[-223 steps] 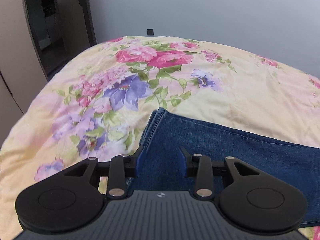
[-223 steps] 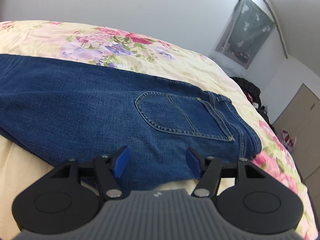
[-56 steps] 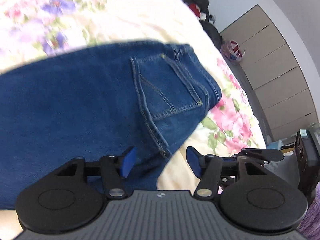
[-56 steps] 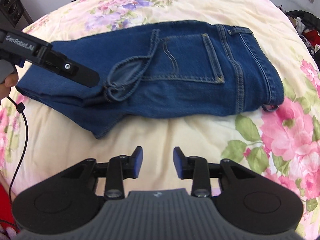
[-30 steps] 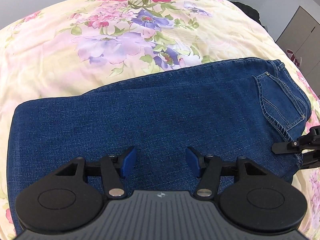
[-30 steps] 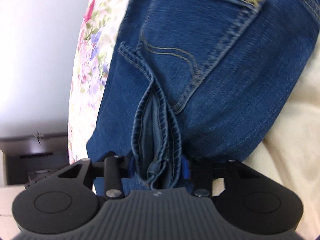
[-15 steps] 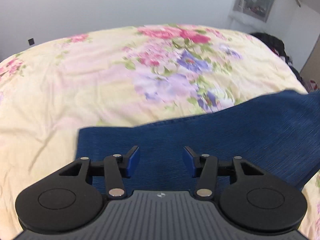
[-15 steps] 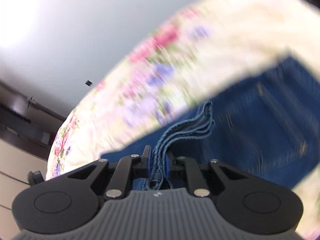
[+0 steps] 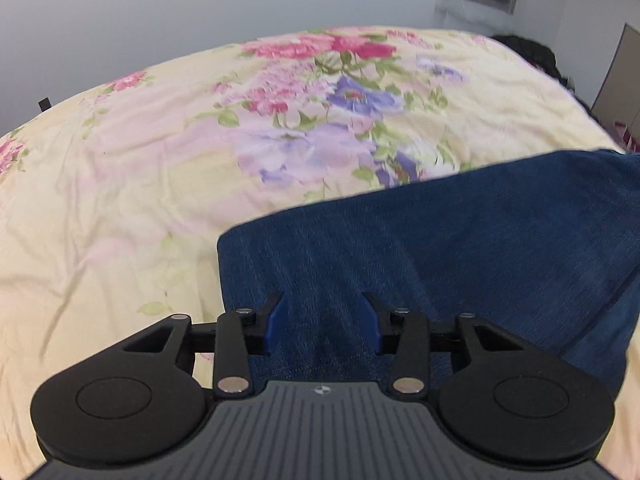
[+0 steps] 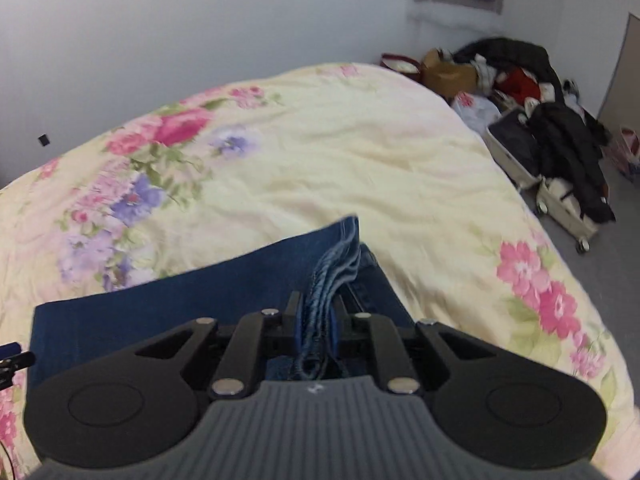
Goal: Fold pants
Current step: 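Grasp the folded edge with the right gripper while the left gripper grasps the jeans edge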
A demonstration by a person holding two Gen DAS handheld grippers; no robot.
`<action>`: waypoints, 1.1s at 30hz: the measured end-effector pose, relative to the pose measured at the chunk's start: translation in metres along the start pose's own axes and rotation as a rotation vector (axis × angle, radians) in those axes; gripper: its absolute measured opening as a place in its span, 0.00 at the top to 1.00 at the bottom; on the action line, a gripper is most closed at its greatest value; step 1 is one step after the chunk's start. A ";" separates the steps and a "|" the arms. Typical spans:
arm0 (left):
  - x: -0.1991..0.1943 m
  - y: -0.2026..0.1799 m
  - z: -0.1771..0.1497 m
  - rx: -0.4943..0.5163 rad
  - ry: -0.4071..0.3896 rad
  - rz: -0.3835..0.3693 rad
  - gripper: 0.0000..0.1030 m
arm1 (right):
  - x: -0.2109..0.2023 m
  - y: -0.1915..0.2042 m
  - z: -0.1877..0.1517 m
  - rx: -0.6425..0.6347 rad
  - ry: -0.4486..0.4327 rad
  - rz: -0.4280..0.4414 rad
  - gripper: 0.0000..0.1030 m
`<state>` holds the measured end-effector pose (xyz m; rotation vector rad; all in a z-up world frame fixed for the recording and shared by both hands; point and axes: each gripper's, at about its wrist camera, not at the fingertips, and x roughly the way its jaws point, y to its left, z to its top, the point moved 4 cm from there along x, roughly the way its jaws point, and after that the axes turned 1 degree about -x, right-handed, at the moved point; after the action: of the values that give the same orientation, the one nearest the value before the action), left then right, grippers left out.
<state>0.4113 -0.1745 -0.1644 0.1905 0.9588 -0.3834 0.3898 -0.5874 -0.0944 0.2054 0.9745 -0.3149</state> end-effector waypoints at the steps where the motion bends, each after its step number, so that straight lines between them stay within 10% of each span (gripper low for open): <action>1: 0.004 0.000 -0.002 0.014 0.009 0.008 0.52 | 0.011 -0.005 -0.006 -0.015 0.010 -0.027 0.93; 11: 0.020 0.019 0.003 -0.013 0.005 0.015 0.52 | -0.020 -0.002 0.007 -0.144 -0.096 0.035 0.94; 22: 0.039 0.016 -0.004 -0.006 0.031 0.013 0.51 | 0.079 -0.040 -0.063 -0.093 0.034 -0.088 0.95; 33: 0.014 0.030 0.022 0.001 0.016 0.068 0.63 | 0.017 -0.023 -0.030 -0.164 -0.022 -0.103 0.87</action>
<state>0.4477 -0.1574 -0.1638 0.2265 0.9650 -0.3206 0.3673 -0.6025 -0.1260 0.0026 0.9861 -0.3289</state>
